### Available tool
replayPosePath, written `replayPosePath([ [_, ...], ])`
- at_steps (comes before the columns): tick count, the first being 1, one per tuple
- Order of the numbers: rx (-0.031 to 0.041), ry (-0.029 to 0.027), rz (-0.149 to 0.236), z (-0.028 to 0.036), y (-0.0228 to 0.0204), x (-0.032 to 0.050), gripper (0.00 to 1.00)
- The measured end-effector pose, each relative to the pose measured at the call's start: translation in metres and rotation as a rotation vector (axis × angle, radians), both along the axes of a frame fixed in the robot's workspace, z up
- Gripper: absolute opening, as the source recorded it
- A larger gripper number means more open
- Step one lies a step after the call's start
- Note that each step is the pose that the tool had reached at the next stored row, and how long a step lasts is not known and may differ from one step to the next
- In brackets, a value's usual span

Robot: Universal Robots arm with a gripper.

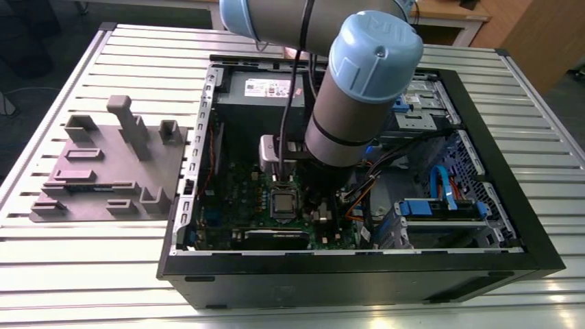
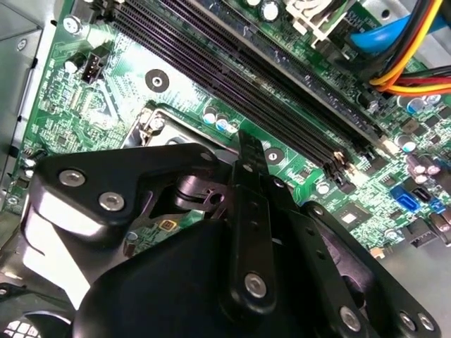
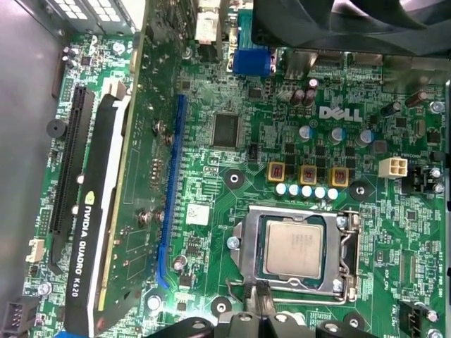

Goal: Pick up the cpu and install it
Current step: 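Install the first cpu locking lever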

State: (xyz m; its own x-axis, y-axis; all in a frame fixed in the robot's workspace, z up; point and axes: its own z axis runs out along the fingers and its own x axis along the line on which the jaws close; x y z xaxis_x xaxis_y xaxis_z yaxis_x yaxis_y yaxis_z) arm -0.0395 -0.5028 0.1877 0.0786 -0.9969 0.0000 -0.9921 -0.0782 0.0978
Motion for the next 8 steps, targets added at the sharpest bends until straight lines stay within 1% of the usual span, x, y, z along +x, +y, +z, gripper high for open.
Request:
replayPosePath([
  [4,0.0010,-0.0005,0.000,-0.0013,0.0002,0.0013,0.10],
  [8,0.0001,0.0000,0.000,-0.0012,0.0002,0.0017,0.10],
])
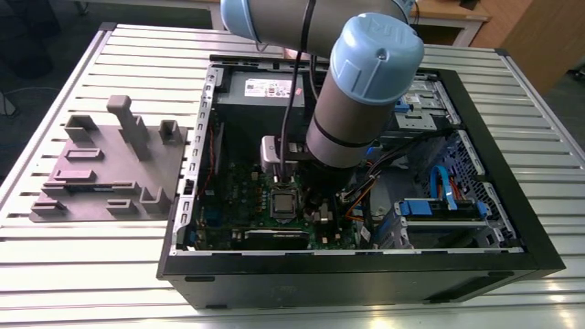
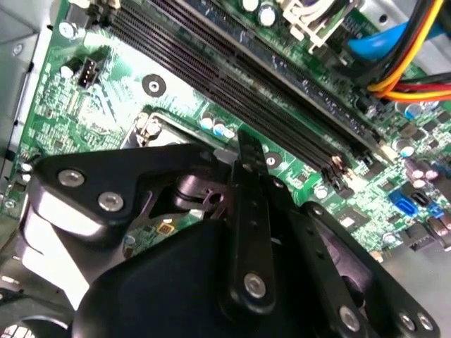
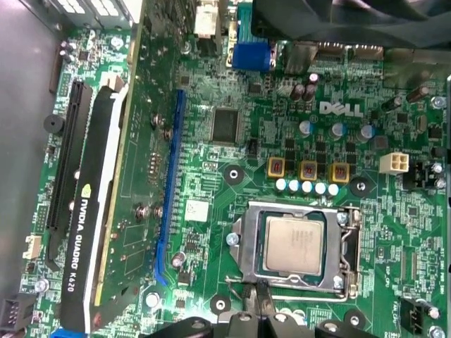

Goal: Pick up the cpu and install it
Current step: 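Install the first cpu locking lever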

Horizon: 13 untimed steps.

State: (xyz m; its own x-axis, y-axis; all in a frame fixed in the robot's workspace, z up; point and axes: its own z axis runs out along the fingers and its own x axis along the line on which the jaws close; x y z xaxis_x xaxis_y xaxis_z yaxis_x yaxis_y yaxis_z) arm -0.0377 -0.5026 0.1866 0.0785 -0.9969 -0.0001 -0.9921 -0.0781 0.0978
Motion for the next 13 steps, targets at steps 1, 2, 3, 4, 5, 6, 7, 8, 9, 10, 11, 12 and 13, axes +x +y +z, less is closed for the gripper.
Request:
replayPosePath([
  [1,-0.0001,0.0000,0.000,0.0005,0.0000,0.0000,0.10],
  [2,0.0006,-0.0002,0.000,0.0020,0.0001,0.0001,0.10],
  [3,0.0015,-0.0007,0.000,0.0036,0.0002,0.0002,0.10],
  [4,0.0010,-0.0005,0.000,0.0058,0.0001,0.0002,0.10],
  [5,0.0002,0.0000,0.000,0.0080,0.0000,0.0001,0.10],
  [6,0.0006,-0.0001,0.000,0.0093,0.0000,0.0001,0.10],
  [7,0.0004,-0.0001,0.000,0.0110,0.0000,0.0001,0.10],
  [8,0.0004,0.0000,0.000,0.0127,0.0000,0.0001,0.10],
  [9,0.0004,0.0000,0.000,0.0144,0.0000,0.0001,0.10],
  [10,0.0004,0.0000,0.000,0.0160,0.0000,0.0001,0.10],
  [11,0.0005,0.0000,0.000,0.0177,0.0000,0.0001,0.10],
  [12,0.0005,-0.0001,0.000,0.0194,0.0000,0.0001,0.10],
  [13,0.0005,0.0000,0.000,0.0208,0.0000,0.0001,0.10],
])
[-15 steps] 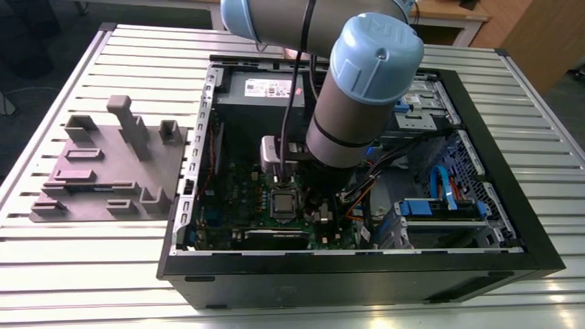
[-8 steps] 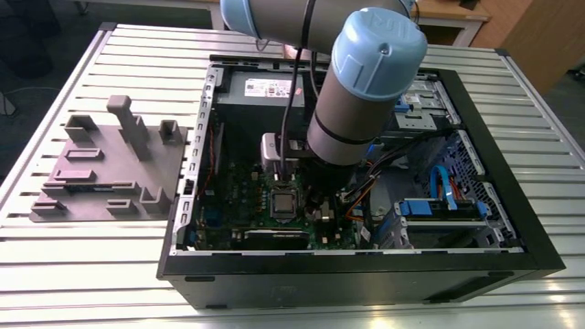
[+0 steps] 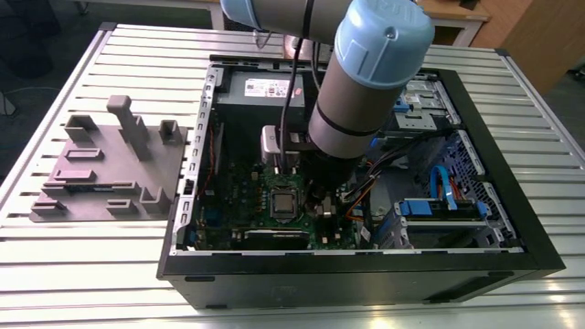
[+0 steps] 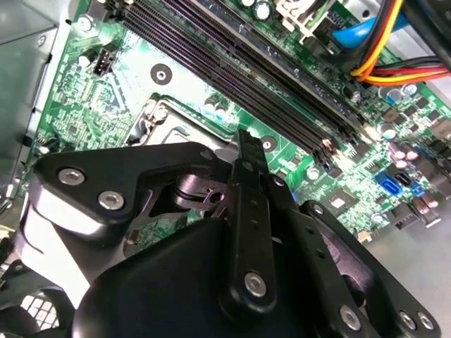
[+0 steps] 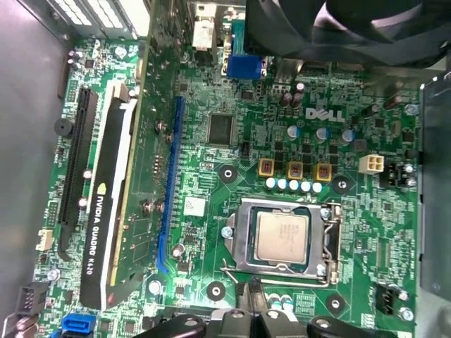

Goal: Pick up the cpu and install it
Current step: 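Install the first cpu locking lever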

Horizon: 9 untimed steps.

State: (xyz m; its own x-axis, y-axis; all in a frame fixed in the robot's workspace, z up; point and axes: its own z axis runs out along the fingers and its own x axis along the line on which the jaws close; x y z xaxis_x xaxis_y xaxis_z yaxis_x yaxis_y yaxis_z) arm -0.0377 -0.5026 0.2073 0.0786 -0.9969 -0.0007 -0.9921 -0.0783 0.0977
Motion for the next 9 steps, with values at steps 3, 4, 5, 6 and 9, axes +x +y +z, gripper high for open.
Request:
replayPosePath([
  [3,0.0004,-0.0001,0.000,0.0010,0.0001,0.0000,0.10],
  [4,0.0004,-0.0001,0.000,0.0010,0.0000,0.0000,0.10],
  [5,0.0001,0.0000,0.000,0.0012,0.0000,0.0000,0.10],
  [6,0.0000,0.0000,0.000,0.0013,0.0000,0.0000,0.10],
  [9,0.0000,0.0000,0.000,0.0021,0.0000,0.0000,0.10],
])
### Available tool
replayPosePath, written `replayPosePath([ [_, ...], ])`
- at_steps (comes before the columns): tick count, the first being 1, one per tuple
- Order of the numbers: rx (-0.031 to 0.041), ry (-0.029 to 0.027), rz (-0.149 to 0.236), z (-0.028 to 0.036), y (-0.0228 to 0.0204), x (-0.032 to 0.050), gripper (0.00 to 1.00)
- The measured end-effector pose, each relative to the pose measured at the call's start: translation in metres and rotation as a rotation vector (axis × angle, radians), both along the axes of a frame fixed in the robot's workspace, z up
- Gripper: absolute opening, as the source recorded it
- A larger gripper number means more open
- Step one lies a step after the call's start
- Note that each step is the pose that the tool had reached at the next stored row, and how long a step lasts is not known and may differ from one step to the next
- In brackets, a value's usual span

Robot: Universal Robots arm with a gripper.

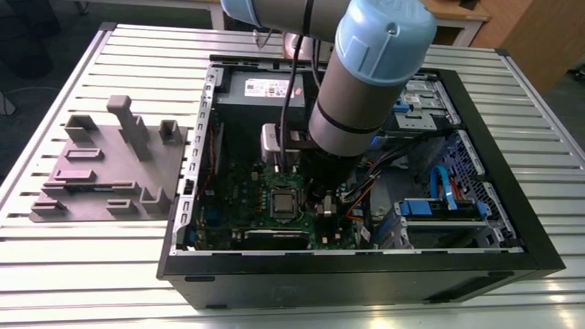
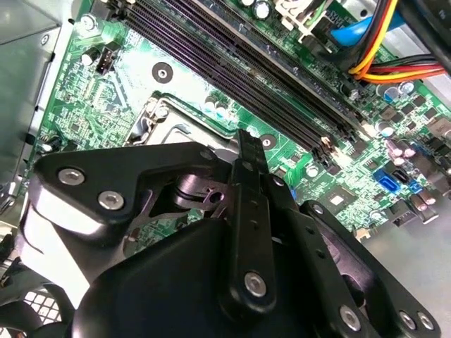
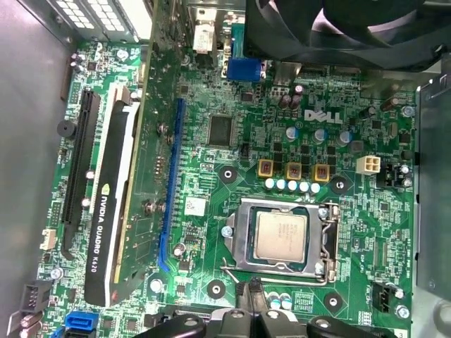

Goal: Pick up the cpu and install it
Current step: 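Install the first cpu locking lever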

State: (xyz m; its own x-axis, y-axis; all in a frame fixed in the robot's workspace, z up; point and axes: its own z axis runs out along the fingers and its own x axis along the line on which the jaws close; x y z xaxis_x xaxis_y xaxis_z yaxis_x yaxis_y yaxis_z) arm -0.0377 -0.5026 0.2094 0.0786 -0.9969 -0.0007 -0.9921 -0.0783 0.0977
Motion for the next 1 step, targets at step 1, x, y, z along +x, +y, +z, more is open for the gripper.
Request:
replayPosePath([
  [1,0.0000,0.0000,0.000,0.0000,0.0000,0.0000,0.10],
])
